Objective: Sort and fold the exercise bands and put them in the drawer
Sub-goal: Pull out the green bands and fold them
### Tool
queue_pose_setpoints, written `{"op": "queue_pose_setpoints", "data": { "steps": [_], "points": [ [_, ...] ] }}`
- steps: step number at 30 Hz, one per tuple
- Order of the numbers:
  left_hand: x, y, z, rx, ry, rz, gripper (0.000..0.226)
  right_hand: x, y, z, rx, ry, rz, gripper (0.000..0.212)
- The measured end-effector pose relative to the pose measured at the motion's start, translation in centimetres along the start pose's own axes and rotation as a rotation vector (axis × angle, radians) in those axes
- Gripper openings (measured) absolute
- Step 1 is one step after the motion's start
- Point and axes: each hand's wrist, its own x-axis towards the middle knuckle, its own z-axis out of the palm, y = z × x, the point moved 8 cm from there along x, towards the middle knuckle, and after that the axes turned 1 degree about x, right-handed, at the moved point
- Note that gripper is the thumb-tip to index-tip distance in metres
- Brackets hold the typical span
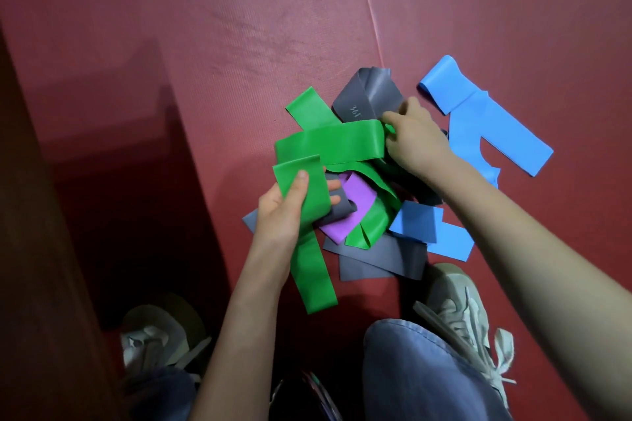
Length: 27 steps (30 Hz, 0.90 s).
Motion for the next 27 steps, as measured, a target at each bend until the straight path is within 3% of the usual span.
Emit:
{"op": "queue_pose_setpoints", "data": {
  "steps": [4,6,8,10,12,14,21,25,27],
  "points": [
    [-0.1,0.0,-0.4,-0.025,0.030,0.005,0.025,0.0,-1.2,-1.1,0.066,0.023,-0.213,0.034],
    [-0.1,0.1,-0.5,-0.033,0.041,0.016,0.026,-0.7,-1.8,-1.6,0.260,-0.046,-0.266,0.032],
    [-0.1,0.3,-0.7,-0.035,0.056,0.029,0.026,-1.7,-2.3,-2.0,0.562,-0.149,-0.228,0.021],
    [0.0,0.5,-0.8,-0.022,0.073,0.047,0.027,-2.1,-2.3,-2.4,0.733,-0.154,-0.195,0.024],
    [0.1,0.7,-0.9,-0.020,0.087,0.059,0.027,-2.6,-2.5,-3.1,0.816,-0.139,-0.212,0.034],
    [0.1,0.8,-0.9,-0.029,0.096,0.062,0.027,-3.1,-3.0,-3.2,0.893,-0.177,-0.156,0.021],
    [0.1,0.0,-0.2,-0.033,0.097,0.017,0.025,-4.2,-5.6,-2.4,1.191,-0.318,-0.054,0.014],
    [0.1,-0.1,0.3,-0.035,0.137,0.000,0.021,-4.9,-6.7,-1.0,1.175,-0.382,-0.046,0.032],
    [0.2,0.1,0.6,-0.054,0.157,-0.016,0.019,-5.4,-7.1,-0.2,1.193,-0.408,-0.005,0.031]
  ]
}}
